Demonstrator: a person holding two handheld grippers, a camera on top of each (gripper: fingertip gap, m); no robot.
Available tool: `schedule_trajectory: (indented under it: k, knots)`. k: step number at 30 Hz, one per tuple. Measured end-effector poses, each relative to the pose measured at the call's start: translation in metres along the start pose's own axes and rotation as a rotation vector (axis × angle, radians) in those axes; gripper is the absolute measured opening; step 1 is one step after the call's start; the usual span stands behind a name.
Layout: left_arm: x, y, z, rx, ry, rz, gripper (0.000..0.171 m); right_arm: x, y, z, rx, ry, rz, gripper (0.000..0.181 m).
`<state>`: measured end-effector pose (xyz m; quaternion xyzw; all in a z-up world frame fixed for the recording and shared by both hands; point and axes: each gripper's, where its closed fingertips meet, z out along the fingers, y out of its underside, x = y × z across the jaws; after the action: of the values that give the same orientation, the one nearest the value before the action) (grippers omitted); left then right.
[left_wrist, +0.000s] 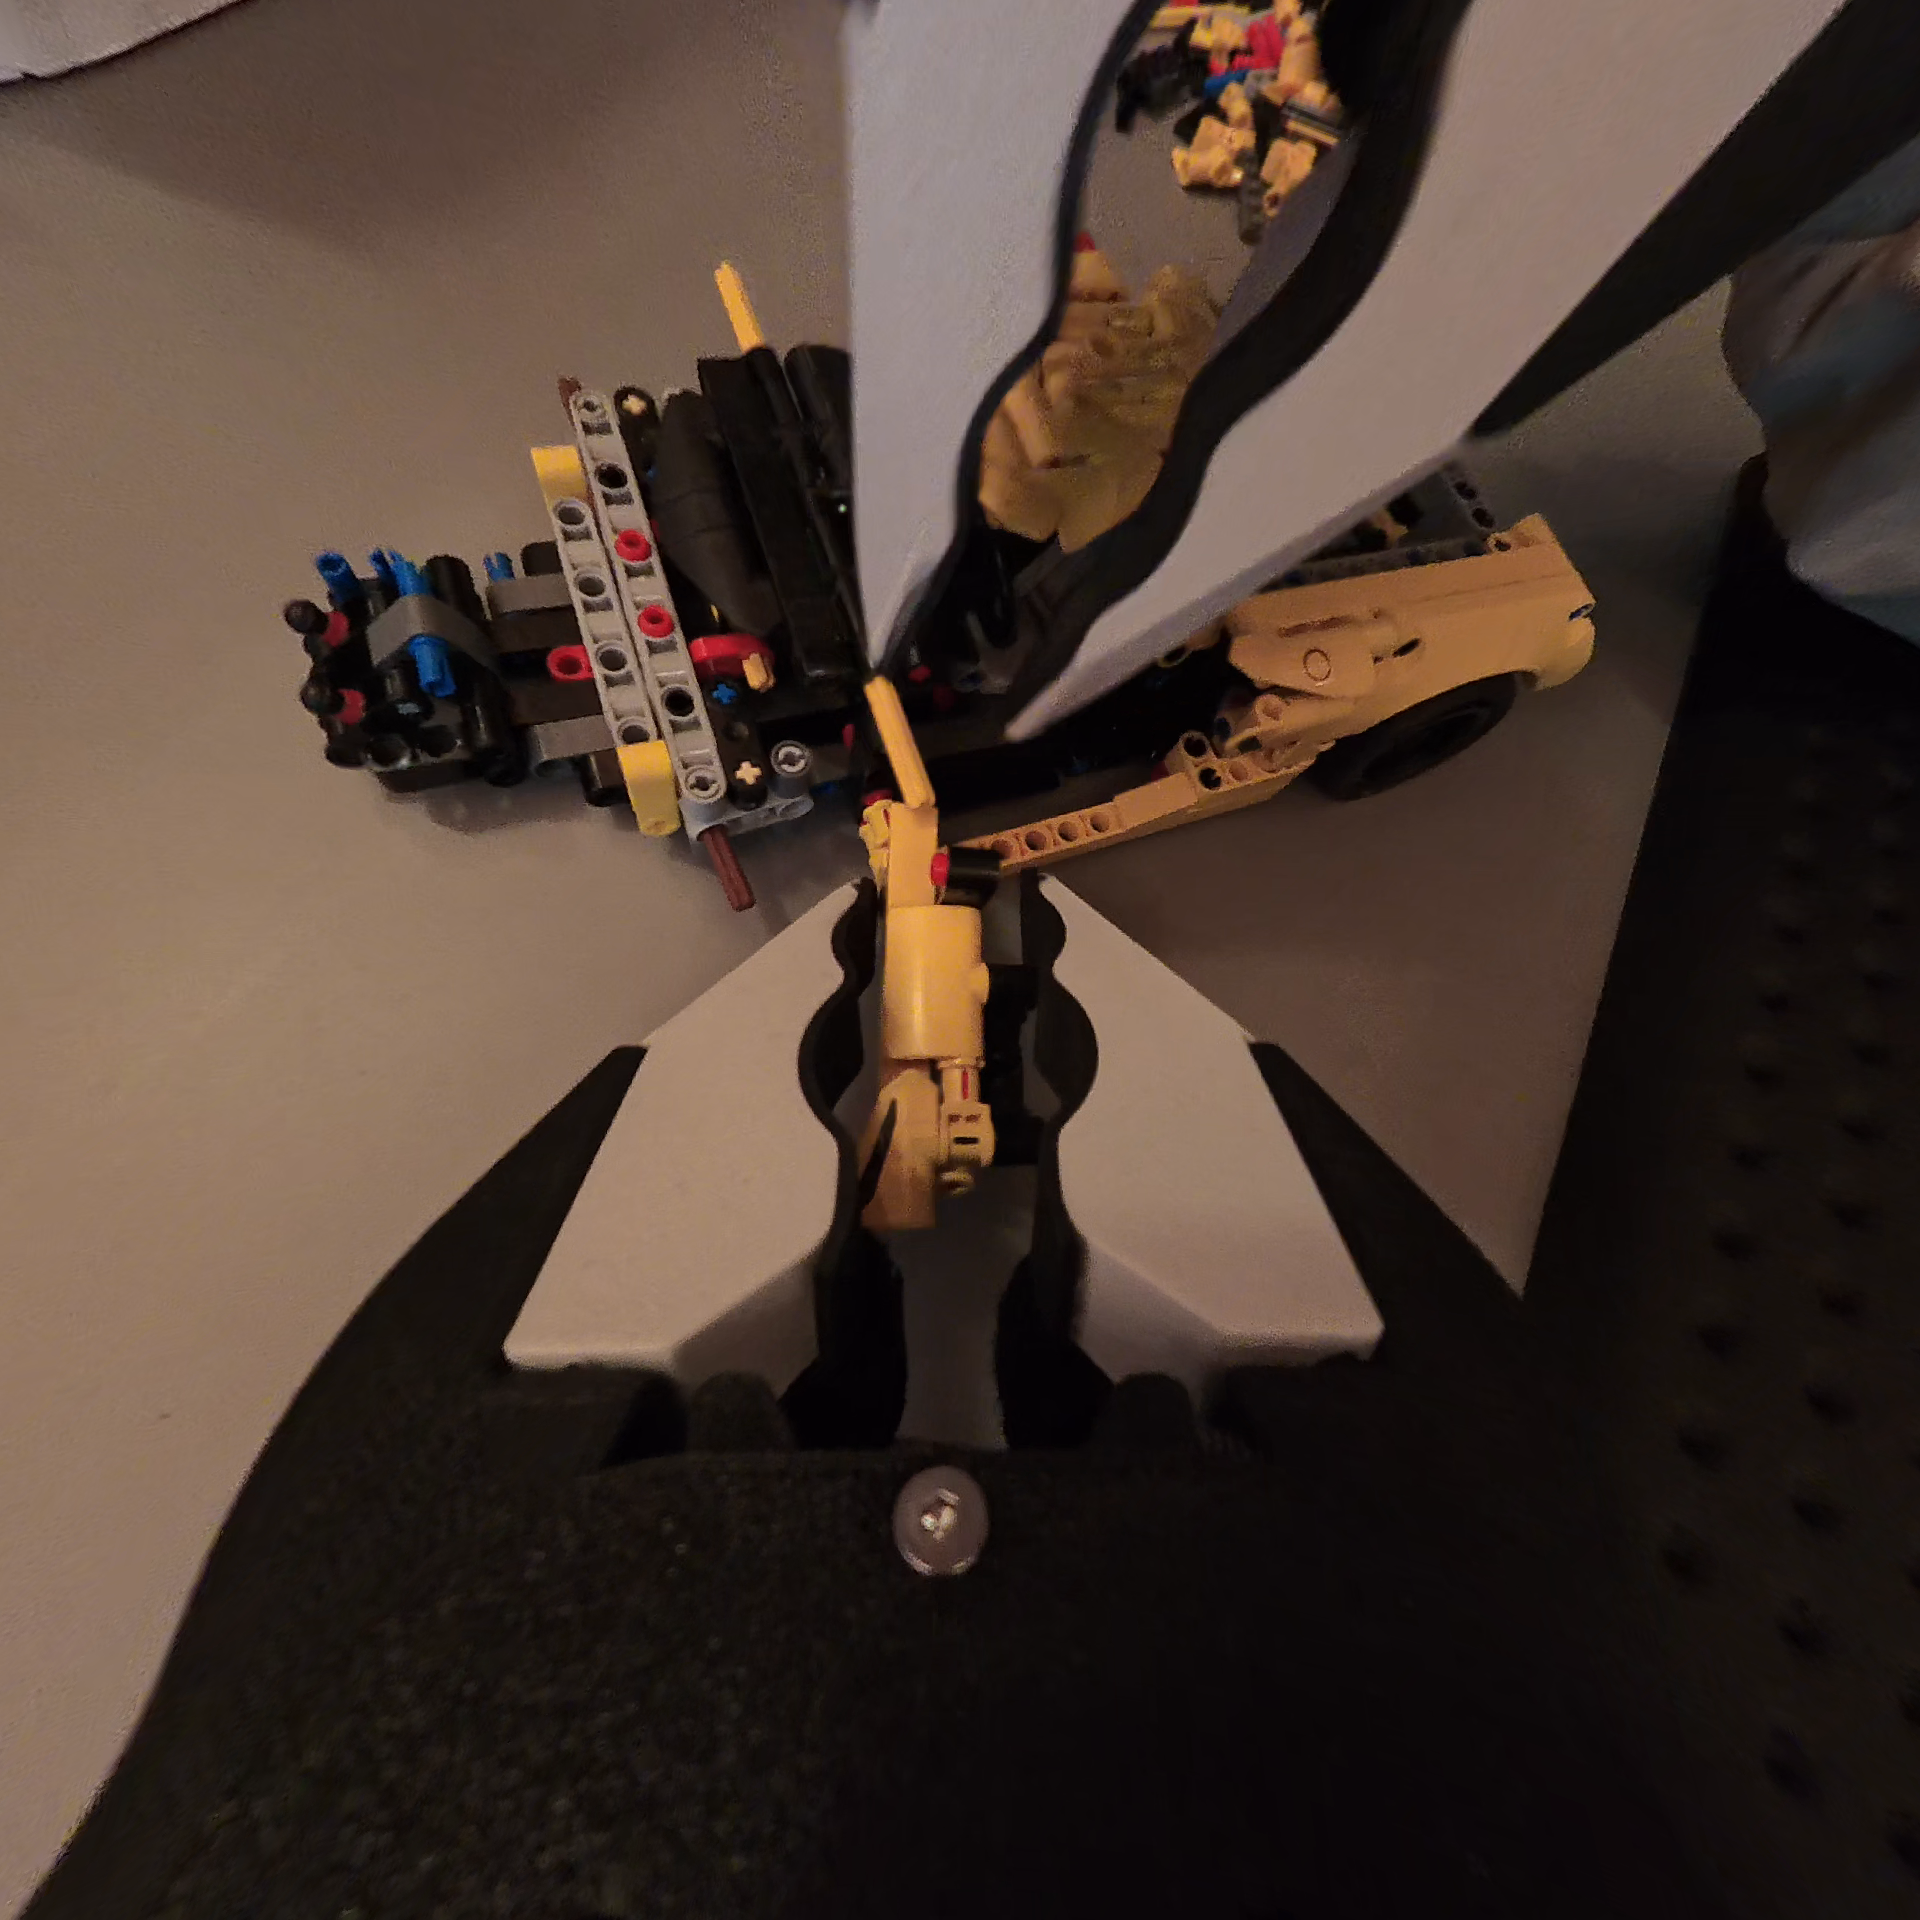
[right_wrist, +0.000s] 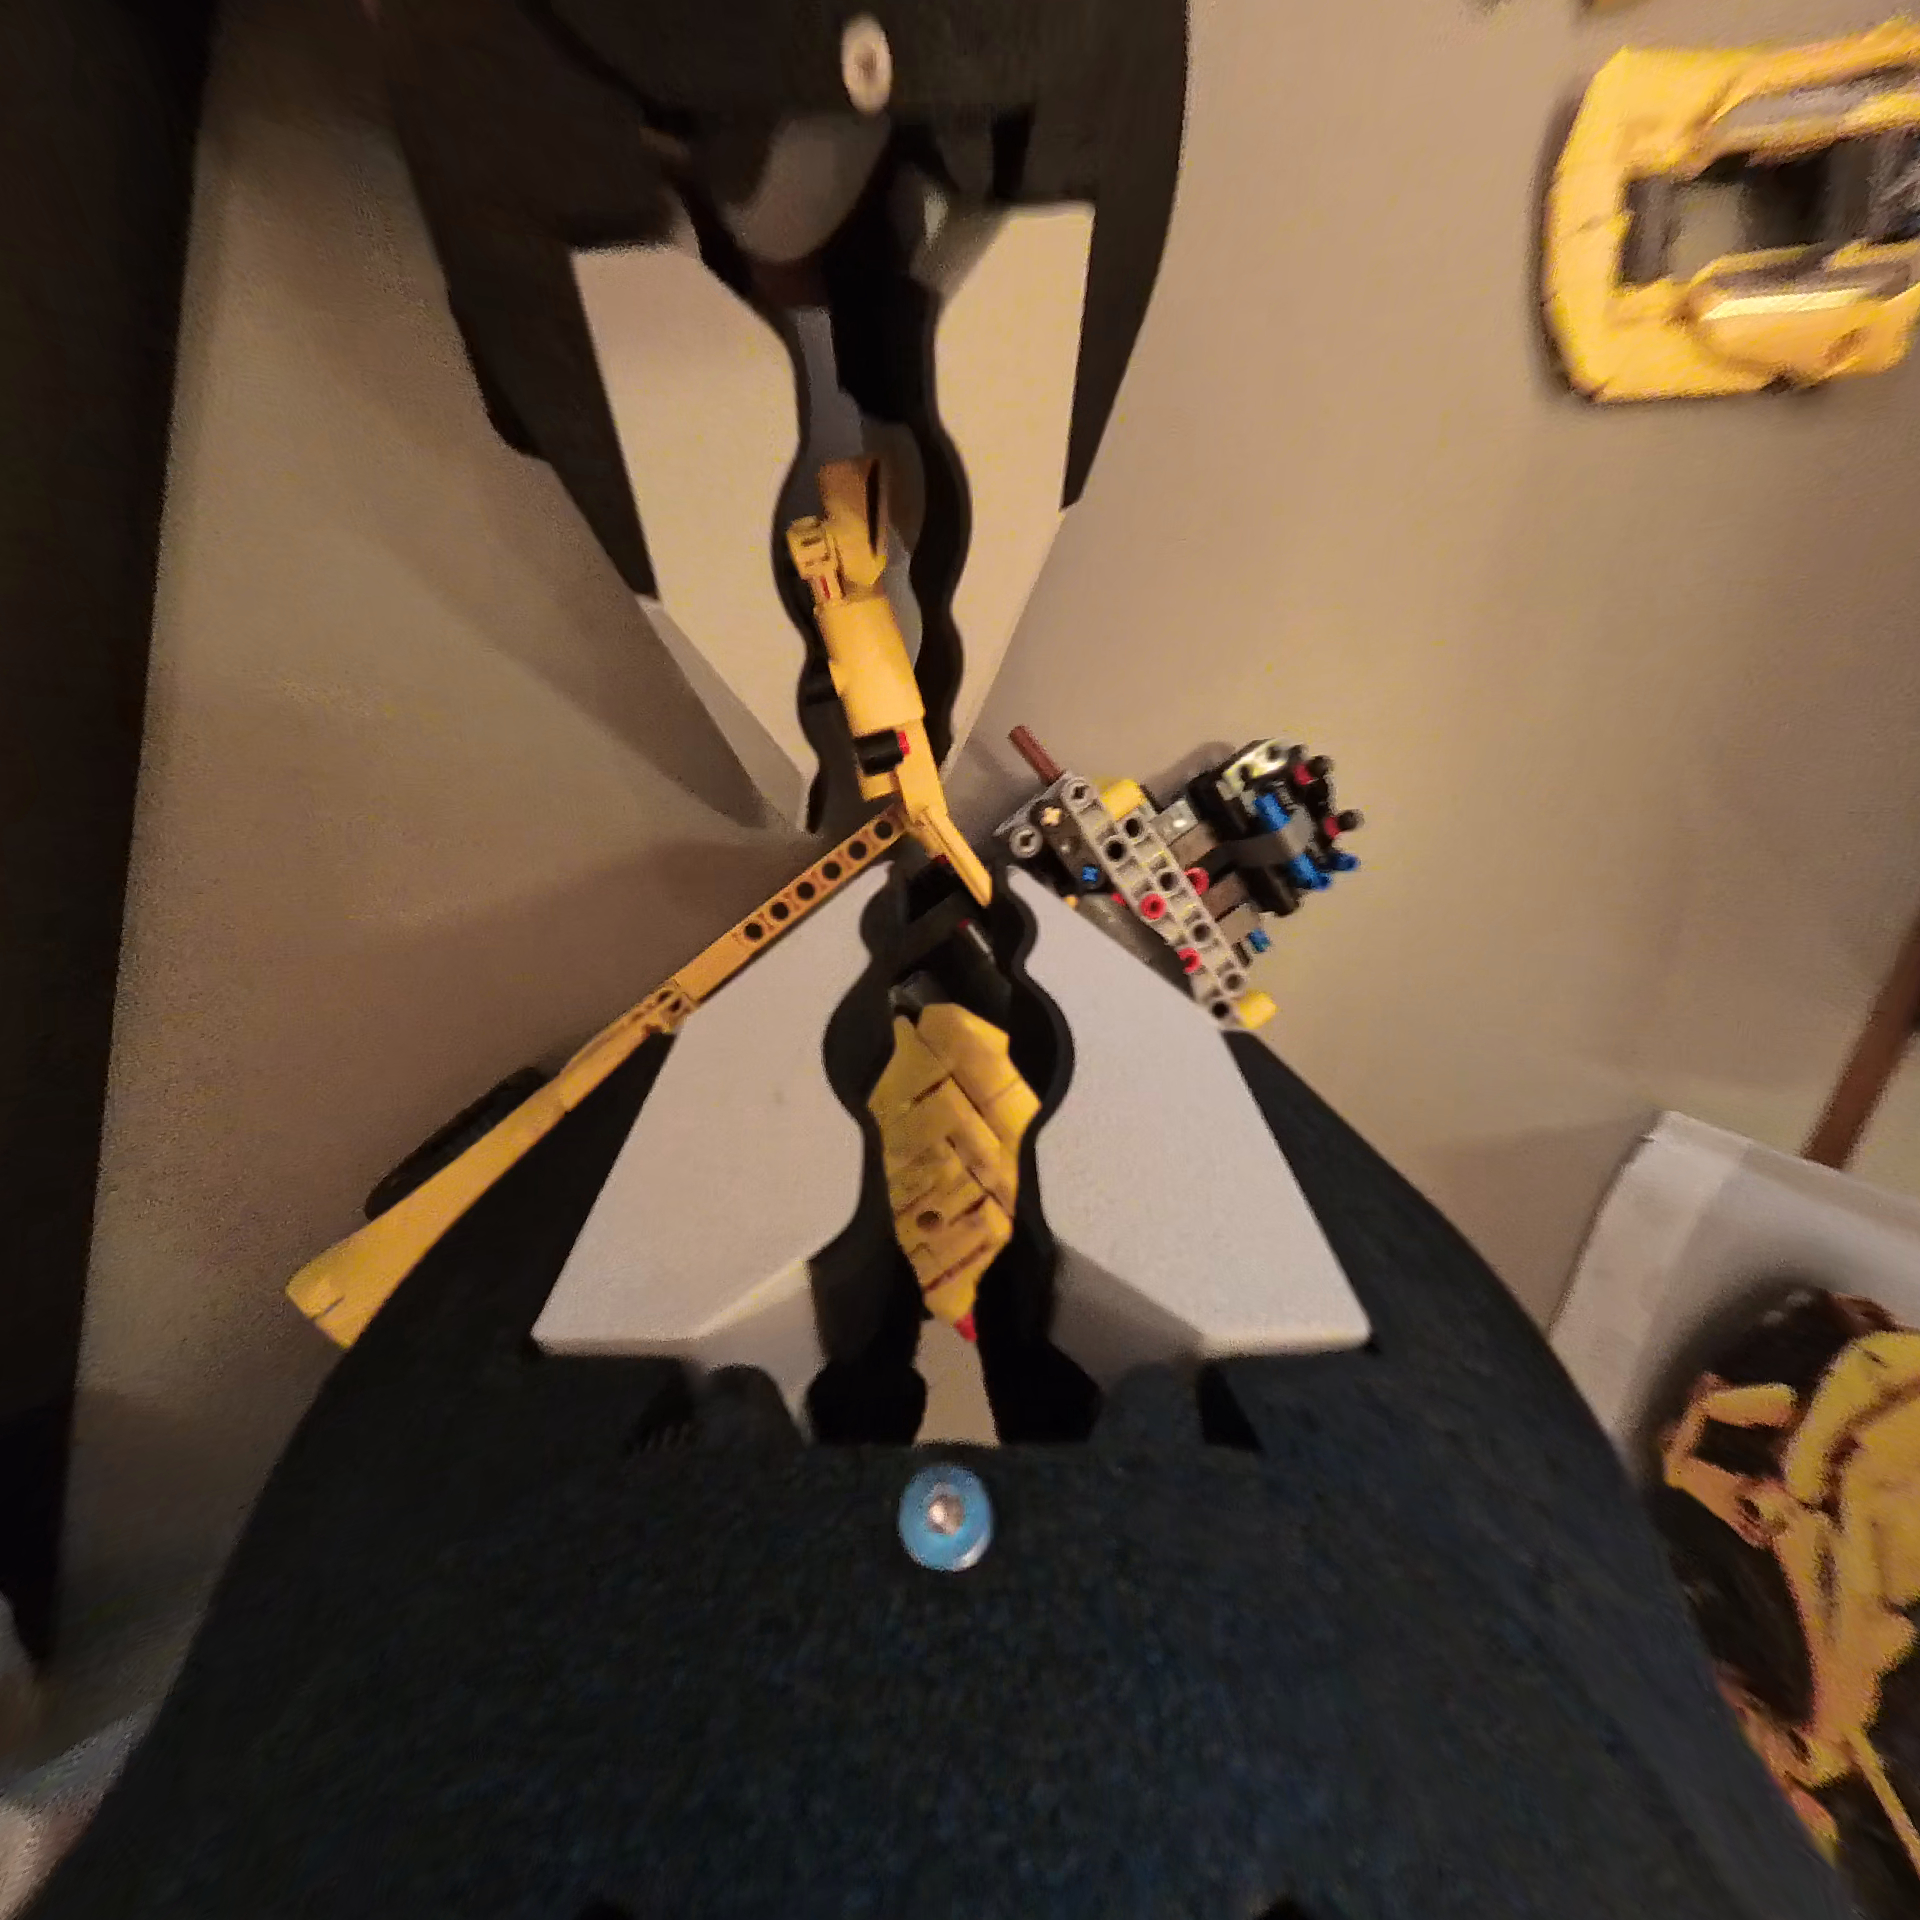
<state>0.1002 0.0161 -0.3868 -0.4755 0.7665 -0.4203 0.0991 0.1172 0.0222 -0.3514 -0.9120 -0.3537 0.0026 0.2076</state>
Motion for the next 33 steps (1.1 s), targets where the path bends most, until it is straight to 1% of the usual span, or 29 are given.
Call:
schedule_trajectory:
  k: [2,3,5,7,8,10,11,12,13,14,15,17,18,19,22,23,26,27,29,30,33]
  knots:
    - [-0.001,0.001,-0.001,-0.007,-0.002,-0.011,0.028,0.004,-0.004,-0.011,0.044,0.039,0.001,0.01]
    - [-0.001,0.0,-0.002,-0.006,-0.007,-0.004,0.027,0.005,-0.002,-0.012,0.041,0.043,0.01,0.01]
    - [-0.004,-0.003,-0.005,0.001,-0.041,0.011,0.024,0.01,0.01,-0.014,0.006,0.066,0.037,0.012]
    - [-0.009,-0.004,-0.006,0.0,-0.085,0.015,0.024,0.021,0.018,-0.027,0.043,0.117,0.081,0.012]
    - [-0.014,-0.004,-0.006,-0.005,-0.122,0.027,0.024,0.028,0.022,-0.036,0.075,0.155,0.114,0.015]
    - [-0.021,-0.003,-0.007,-0.026,-0.199,0.112,0.024,0.041,0.034,-0.051,0.143,0.209,0.212,0.033]
    - [-0.022,-0.003,-0.008,-0.04,-0.213,0.161,0.024,0.039,0.04,-0.054,0.189,0.179,0.267,0.044]
    - [-0.021,-0.003,-0.008,-0.039,-0.21,0.171,0.024,0.035,0.044,-0.055,0.243,0.125,0.336,0.053]
    - [-0.02,-0.004,-0.008,-0.032,-0.197,0.15,0.023,0.026,0.045,-0.053,0.3,0.044,0.412,0.063]
    - [-0.019,-0.005,-0.009,-0.024,-0.183,0.127,0.023,0.019,0.046,-0.049,0.341,-0.019,0.477,0.068]
    - [-0.019,-0.006,-0.009,-0.014,-0.175,0.117,0.023,0.015,0.05,-0.042,0.35,-0.034,0.532,0.073]
    - [-0.022,-0.01,-0.009,0.007,-0.19,0.109,0.023,0.013,0.057,-0.023,0.339,0.044,0.599,0.084]
    - [-0.024,-0.012,-0.008,0.013,-0.204,0.103,0.023,0.016,0.059,-0.015,0.32,0.118,0.621,0.089]
    - [-0.025,-0.014,-0.008,0.023,-0.22,0.097,0.023,0.016,0.058,-0.009,0.296,0.161,0.648,0.09]
    - [-0.036,-0.016,-0.006,0.036,-0.302,0.078,0.023,0.014,0.055,-0.003,0.228,0.226,0.808,0.072]
    - [-0.039,-0.017,-0.006,0.046,-0.309,0.041,0.023,0.015,0.054,-0.002,0.229,0.241,0.867,0.069]
    - [-0.047,-0.021,-0.006,0.121,-0.317,-0.185,0.023,0.02,0.056,0.0,0.235,0.328,0.935,0.068]
    - [-0.049,-0.023,-0.007,0.143,-0.339,-0.234,0.022,0.022,0.061,0.001,0.21,0.368,0.968,0.063]
    - [-0.055,-0.023,-0.009,0.142,-0.424,-0.229,0.023,0.025,0.06,0.002,0.203,0.397,1.006,0.063]
    - [-0.056,-0.023,-0.01,0.147,-0.442,-0.235,0.023,0.026,0.06,0.002,0.196,0.404,1.017,0.063]
    - [-0.055,-0.022,-0.015,0.199,-0.446,-0.304,0.022,0.025,0.058,0.003,0.207,0.4,1.02,0.063]
